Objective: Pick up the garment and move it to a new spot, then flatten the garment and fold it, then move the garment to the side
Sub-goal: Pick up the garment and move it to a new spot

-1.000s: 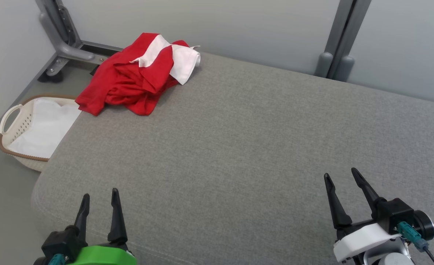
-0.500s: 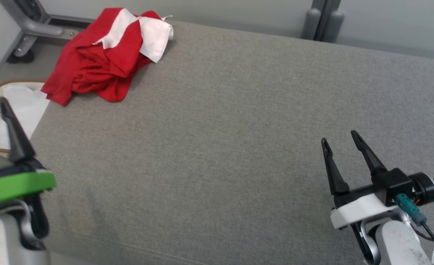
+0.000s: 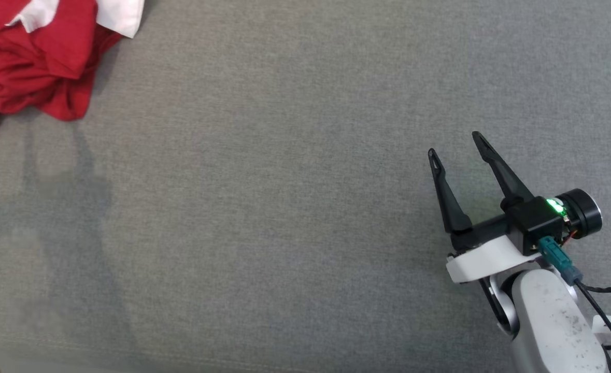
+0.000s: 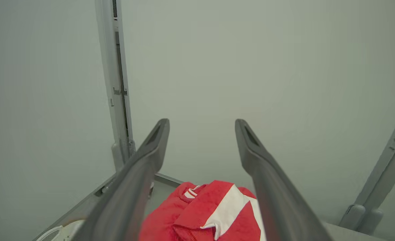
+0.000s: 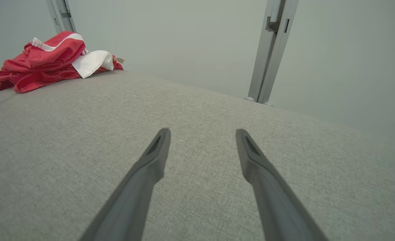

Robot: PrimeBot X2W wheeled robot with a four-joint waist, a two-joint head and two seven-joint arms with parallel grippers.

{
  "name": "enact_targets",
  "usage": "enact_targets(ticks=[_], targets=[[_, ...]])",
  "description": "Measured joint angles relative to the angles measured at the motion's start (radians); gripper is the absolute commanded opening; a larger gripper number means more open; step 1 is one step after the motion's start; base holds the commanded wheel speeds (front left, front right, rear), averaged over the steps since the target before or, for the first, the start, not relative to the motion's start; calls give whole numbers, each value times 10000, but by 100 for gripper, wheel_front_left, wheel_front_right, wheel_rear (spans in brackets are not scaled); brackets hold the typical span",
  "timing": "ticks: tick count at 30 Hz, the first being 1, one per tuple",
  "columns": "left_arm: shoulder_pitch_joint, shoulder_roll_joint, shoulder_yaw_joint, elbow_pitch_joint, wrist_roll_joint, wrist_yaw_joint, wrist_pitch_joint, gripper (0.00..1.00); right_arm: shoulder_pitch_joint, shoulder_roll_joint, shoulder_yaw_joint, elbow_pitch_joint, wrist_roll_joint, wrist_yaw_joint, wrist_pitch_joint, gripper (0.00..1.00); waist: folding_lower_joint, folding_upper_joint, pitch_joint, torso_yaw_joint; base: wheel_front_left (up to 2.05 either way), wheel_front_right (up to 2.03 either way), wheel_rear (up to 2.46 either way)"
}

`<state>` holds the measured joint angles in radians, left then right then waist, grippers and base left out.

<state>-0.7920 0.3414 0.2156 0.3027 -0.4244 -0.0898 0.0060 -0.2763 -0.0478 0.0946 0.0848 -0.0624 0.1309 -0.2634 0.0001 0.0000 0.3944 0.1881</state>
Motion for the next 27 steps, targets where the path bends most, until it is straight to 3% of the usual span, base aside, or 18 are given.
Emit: enact_targets(ticks=[9,23,24,25,26,27], targets=[[-618,445,-625,2566,-176,-174,1691,100,-144,-6,130,-125,-109,0,-2,100,0,0,1157,-830,0,0,0],[-1563,930,-290,4391,-514,-109,953,100,-430,13,58,-393,-46,6,-13,100,0,0,2296,-1677,0,0,0],[-1669,1022,-278,4497,-510,-75,867,83,-442,17,67,-399,-10,6,-13,100,0,0,2337,-1719,0,0,0],[-1745,1116,-295,4610,-497,-75,807,50,-458,19,79,-399,13,6,-13,100,0,0,2370,-1761,0,0,0],[-1801,1151,-295,4698,-487,-75,715,45,-460,21,82,-395,17,6,-13,100,0,0,2393,-1791,0,0,0],[-1854,1160,-274,4778,-487,-75,608,29,-470,21,88,-391,33,6,-13,100,0,0,2411,-1817,0,0,0]])
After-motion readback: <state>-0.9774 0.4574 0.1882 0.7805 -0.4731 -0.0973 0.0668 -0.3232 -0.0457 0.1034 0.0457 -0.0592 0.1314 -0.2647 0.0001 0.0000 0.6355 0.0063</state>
